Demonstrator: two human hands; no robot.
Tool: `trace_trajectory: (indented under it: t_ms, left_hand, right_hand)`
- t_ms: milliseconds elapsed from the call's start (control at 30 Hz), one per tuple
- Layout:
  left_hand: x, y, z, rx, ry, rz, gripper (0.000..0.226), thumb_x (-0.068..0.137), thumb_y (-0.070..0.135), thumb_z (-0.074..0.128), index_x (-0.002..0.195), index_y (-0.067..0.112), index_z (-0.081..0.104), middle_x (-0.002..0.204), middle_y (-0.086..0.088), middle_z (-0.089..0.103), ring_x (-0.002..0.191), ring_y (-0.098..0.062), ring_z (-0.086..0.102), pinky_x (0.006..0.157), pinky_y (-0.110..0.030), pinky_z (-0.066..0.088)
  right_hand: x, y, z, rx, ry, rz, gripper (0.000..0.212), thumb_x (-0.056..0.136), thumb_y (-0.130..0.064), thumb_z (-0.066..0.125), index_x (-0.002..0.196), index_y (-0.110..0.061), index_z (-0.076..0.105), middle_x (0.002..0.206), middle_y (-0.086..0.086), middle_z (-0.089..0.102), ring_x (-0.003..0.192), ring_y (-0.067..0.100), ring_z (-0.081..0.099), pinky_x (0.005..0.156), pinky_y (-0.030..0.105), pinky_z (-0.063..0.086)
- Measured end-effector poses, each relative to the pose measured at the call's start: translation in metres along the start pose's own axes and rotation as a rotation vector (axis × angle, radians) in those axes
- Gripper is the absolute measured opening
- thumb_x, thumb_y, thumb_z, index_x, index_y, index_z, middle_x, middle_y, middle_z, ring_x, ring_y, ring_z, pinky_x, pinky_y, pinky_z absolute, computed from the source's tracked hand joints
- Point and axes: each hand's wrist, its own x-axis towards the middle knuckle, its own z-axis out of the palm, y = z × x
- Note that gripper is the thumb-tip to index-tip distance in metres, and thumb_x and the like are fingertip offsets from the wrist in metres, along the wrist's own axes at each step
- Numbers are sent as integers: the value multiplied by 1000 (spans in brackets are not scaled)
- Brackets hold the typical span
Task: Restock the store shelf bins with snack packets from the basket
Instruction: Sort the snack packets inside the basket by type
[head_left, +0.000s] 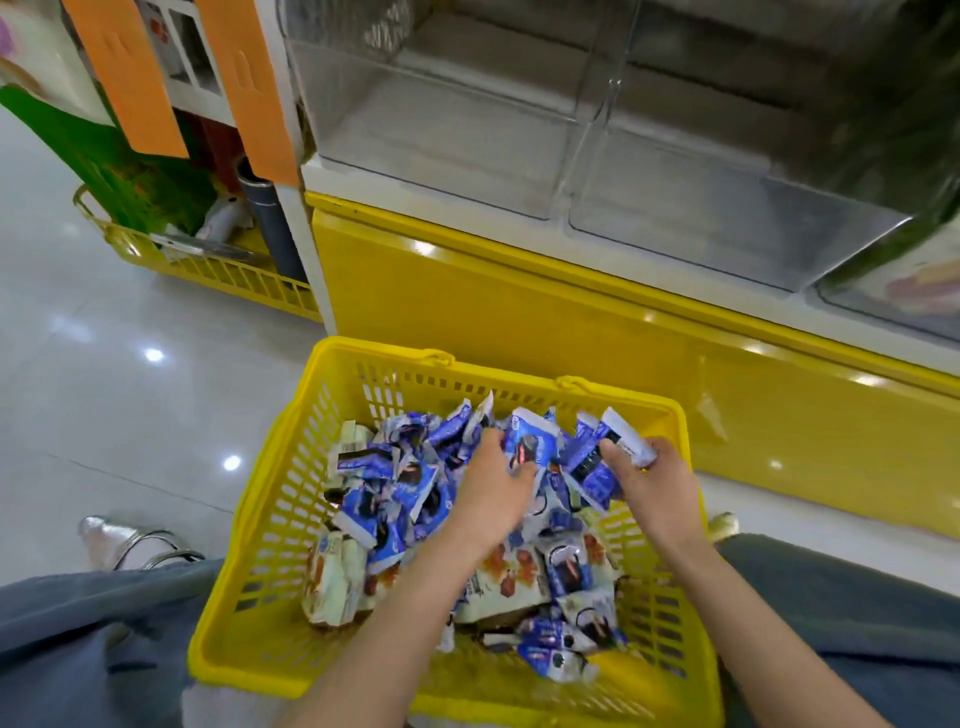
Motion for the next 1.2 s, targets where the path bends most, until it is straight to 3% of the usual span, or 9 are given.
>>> trace_trajectory:
  t_ms: [67, 200, 333, 533, 700, 800, 933, 1067, 1200]
  left_hand:
    - [15, 10, 28, 71, -98, -39, 37, 96, 17, 47, 130, 9, 35, 101, -14, 58, 79, -26, 58, 56, -28, 39]
    - [39, 19, 65, 282, -203, -36, 45, 96, 14, 47, 136, 1, 31, 134, -19, 43, 117, -33, 48, 90, -39, 42]
    - [38, 19, 62, 353, -229, 76, 44, 98, 13, 42, 140, 8, 30, 141, -13, 35, 117, -30, 47, 93, -38, 41]
    - [-12, 1, -25, 321, 192, 409, 29, 96, 21, 43, 124, 26, 47, 119, 14, 45, 97, 3, 46, 85, -16, 36]
    - [-38, -58, -126, 458, 651, 290, 28, 90, 4, 51, 117, 8, 52, 113, -10, 52, 106, -25, 48, 88, -36, 39]
    - [-41, -95, -158, 442, 647, 39, 27, 93, 7, 46, 118, 2, 52, 113, -20, 55, 105, -39, 50, 89, -46, 38]
    - [-48, -124, -159, 351, 479, -94, 25, 100, 29, 29, 89, 14, 46, 71, -6, 54, 80, -37, 57, 66, -39, 38]
    - [-51, -126, -152, 251, 544, -44, 27, 99, 35, 29, 83, 16, 41, 64, 1, 49, 63, -23, 48, 58, -34, 30]
    - [-49, -129, -152, 212, 563, -48, 30, 99, 36, 29, 84, 14, 43, 66, 2, 51, 64, -21, 49, 59, -33, 30]
  right_hand:
    - [19, 18, -1, -60, -38, 109, 28, 90, -34, 60, 91, -9, 46, 69, 4, 49, 74, 30, 54, 63, 40, 47]
    - [45, 44, 5, -151, -147, 260, 32, 94, -17, 52, 116, 6, 51, 104, 26, 61, 98, 37, 59, 79, 41, 47]
    - [53, 43, 1, -225, -272, 246, 40, 96, -9, 45, 135, 1, 38, 136, 19, 48, 118, 33, 51, 87, 31, 41]
    - [16, -6, 21, -164, -82, -273, 26, 98, -13, 43, 123, -10, 49, 125, 3, 55, 99, 12, 55, 77, 23, 43]
    - [-38, -33, 83, -201, -412, -475, 30, 99, -22, 41, 129, -18, 44, 127, -2, 49, 93, 10, 56, 77, 22, 45]
    - [-62, -39, 124, -279, -646, -465, 41, 100, -26, 42, 139, -18, 33, 141, 1, 38, 119, 16, 48, 98, 29, 42]
    - [-85, -48, 175, -260, -810, -319, 62, 98, -35, 45, 149, -14, 16, 154, 3, 21, 141, 18, 24, 113, 31, 25]
    - [-87, -59, 210, -318, -756, -224, 79, 92, -45, 51, 148, -4, 12, 154, 12, 17, 143, 24, 16, 117, 35, 21]
    - [-81, -65, 226, -317, -631, -174, 68, 89, -37, 59, 140, -5, 27, 142, 12, 35, 133, 24, 33, 109, 32, 32]
